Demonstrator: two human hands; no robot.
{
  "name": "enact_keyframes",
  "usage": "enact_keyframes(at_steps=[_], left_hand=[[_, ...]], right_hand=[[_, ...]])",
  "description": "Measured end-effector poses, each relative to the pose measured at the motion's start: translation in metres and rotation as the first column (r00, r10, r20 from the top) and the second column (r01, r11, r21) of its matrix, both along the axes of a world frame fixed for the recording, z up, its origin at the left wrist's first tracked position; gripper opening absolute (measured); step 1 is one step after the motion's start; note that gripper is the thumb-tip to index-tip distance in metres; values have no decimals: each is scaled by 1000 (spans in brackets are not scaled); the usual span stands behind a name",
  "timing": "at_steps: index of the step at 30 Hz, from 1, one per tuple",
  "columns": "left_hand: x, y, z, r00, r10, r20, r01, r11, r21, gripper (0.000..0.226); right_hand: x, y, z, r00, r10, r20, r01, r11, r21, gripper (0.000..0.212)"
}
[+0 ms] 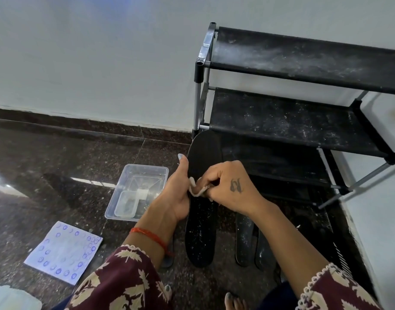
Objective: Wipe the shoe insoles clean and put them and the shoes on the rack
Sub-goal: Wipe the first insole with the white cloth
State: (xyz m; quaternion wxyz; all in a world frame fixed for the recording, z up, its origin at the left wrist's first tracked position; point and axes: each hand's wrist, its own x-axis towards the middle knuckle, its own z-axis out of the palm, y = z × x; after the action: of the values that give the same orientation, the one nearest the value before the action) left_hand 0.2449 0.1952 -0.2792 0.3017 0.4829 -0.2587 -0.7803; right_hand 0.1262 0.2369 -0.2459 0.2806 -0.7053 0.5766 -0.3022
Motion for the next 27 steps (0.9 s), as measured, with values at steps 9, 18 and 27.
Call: enact_keyframes(at_steps=[9,18,27], left_hand=[[-1,6,10,986,-16,-163,29,997,75,78],[-5,13,14,973,-160,-166,174,982,72,78],[-7,16,17,963,-133,-234,157,984,86,65]], right_hand=[[-12,-4,1,801,-523,290,474,851,226,13],[-17,-9,-4,756,-596,271,617,787,12,12],[-9,-8,-11,900,-434,49,436,887,-150,17]])
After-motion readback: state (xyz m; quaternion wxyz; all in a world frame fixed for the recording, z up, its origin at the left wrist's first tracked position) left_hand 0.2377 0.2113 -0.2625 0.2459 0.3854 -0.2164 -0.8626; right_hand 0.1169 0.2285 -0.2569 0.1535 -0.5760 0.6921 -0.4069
